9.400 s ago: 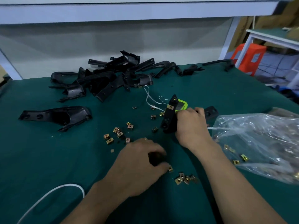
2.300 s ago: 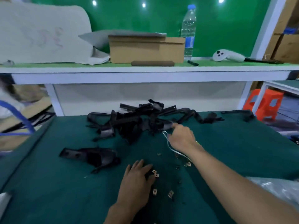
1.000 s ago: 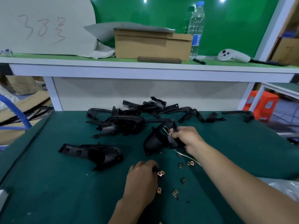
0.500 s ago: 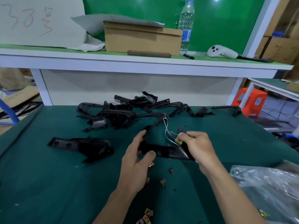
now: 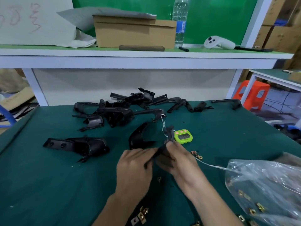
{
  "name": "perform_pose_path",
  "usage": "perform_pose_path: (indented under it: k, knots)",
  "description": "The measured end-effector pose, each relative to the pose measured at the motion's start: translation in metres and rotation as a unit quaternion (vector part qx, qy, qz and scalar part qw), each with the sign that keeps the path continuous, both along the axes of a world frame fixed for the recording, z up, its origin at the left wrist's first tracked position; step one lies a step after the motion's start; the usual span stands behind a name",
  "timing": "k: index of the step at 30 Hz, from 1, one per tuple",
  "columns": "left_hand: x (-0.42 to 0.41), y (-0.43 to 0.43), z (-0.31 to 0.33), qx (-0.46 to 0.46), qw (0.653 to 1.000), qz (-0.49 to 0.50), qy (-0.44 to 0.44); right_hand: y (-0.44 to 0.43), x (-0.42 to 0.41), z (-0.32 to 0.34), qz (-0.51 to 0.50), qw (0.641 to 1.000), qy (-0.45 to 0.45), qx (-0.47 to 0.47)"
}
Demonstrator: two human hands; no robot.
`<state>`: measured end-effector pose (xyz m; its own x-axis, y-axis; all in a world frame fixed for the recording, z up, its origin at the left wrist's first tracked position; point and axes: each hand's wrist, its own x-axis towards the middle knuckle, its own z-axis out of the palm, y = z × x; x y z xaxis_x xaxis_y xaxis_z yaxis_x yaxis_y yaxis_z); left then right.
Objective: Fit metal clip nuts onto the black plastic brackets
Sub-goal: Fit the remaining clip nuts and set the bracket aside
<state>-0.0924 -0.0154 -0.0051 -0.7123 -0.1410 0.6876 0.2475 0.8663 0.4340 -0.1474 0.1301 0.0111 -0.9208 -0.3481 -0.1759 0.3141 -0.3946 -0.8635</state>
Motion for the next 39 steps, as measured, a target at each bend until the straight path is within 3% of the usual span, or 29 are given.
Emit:
perform_pose_path:
  k: [2, 4, 7, 10, 13, 15, 18, 21, 23, 24, 27, 29, 31, 34, 39]
  knots:
    - [0.005, 0.008, 0.003, -0.045, 0.993, -0.105, -0.021, -0.006, 0.003, 0.0, -0.029, 0.999, 0.009, -0.025]
    - [0.01, 0.013, 0.005, 0.031, 0.979, -0.189, -0.068, -0.006, 0.002, 0.0, -0.05, 0.998, 0.003, -0.026]
    - [0.015, 0.016, 0.006, 0.18, 0.975, -0.121, -0.044, 0.0, 0.001, 0.001, 0.004, 1.0, 0.0, 0.019]
    - [0.013, 0.008, 0.007, 0.266, 0.963, -0.02, -0.04, 0.009, 0.001, 0.003, 0.067, 0.99, 0.036, 0.119]
    - [0.012, -0.002, 0.008, 0.347, 0.928, -0.092, -0.097, 0.019, 0.007, 0.011, 0.166, 0.949, 0.094, 0.251]
    - [0.009, -0.006, 0.009, 0.41, 0.885, -0.18, -0.129, 0.023, 0.013, 0.019, 0.222, 0.894, 0.139, 0.365]
    - [0.006, -0.006, 0.008, 0.429, 0.868, -0.205, -0.143, 0.023, 0.017, 0.025, 0.231, 0.791, 0.174, 0.539]
    - [0.003, -0.008, 0.007, 0.451, 0.868, -0.141, -0.151, 0.021, 0.019, 0.022, 0.104, 0.649, 0.275, 0.701]
    - [0.002, -0.01, 0.008, 0.465, 0.864, -0.105, -0.16, 0.016, 0.017, 0.017, -0.018, 0.551, 0.363, 0.751]
    - [0.002, -0.012, 0.009, 0.465, 0.866, -0.086, -0.164, 0.013, 0.016, 0.014, -0.055, 0.519, 0.393, 0.757]
    - [0.004, -0.031, 0.01, 0.402, 0.897, -0.014, -0.185, 0.012, 0.01, 0.001, -0.061, 0.515, 0.416, 0.747]
    - [0.008, -0.049, 0.011, 0.282, 0.922, 0.004, -0.264, 0.015, 0.005, -0.006, -0.03, 0.517, 0.414, 0.748]
    - [0.011, -0.057, 0.012, 0.193, 0.917, -0.011, -0.348, 0.02, -0.001, -0.01, -0.018, 0.519, 0.416, 0.746]
    - [0.012, -0.051, 0.01, 0.14, 0.909, -0.03, -0.392, 0.022, -0.005, -0.013, -0.018, 0.531, 0.414, 0.739]
    - [0.009, -0.041, 0.004, 0.116, 0.921, -0.034, -0.371, 0.022, -0.007, -0.015, -0.012, 0.539, 0.405, 0.739]
